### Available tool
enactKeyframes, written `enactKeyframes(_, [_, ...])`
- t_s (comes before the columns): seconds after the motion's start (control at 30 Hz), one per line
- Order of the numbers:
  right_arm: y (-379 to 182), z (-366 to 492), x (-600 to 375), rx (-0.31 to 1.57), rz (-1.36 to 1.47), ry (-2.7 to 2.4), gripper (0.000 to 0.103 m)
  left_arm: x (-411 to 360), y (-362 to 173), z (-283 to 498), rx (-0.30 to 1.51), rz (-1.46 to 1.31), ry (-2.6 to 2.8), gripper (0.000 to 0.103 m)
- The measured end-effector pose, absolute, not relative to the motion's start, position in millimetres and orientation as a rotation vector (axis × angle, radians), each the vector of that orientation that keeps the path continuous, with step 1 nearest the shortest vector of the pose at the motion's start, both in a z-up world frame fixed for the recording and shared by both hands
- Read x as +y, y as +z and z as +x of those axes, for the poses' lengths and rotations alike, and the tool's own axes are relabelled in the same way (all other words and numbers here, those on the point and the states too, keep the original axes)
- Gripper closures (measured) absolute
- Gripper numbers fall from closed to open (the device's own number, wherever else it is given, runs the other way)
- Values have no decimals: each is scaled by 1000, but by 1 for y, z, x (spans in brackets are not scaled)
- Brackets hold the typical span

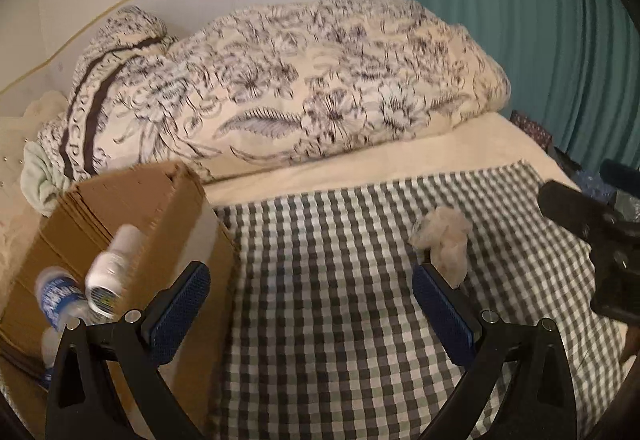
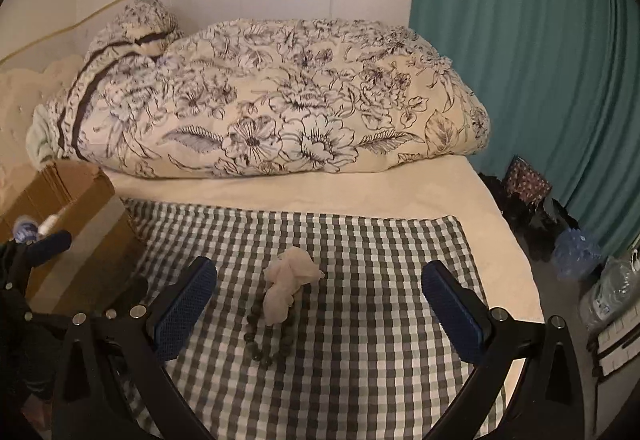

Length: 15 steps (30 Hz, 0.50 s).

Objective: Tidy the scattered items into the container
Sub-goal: 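Move both tools back toward the cream cloth and bead bracelet, then grasp the bead bracelet with the left tool while the right tool grasps the cream cloth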

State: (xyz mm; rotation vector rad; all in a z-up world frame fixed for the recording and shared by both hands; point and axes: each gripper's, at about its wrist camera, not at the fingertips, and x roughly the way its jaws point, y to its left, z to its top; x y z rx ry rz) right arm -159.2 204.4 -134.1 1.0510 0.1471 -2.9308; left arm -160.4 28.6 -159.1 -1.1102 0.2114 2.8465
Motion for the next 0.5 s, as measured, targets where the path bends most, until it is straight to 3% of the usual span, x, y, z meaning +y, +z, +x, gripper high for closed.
enactKeyframes(0.2, [-157, -179, 207, 100, 1082, -2912, 0, 37, -185, -168, 188, -1143, 2788, 0])
enactKeyframes(0.5, [-192, -210, 199, 173, 1147, -2861, 0, 65, -219, -176, 218, -1199, 2651, 0])
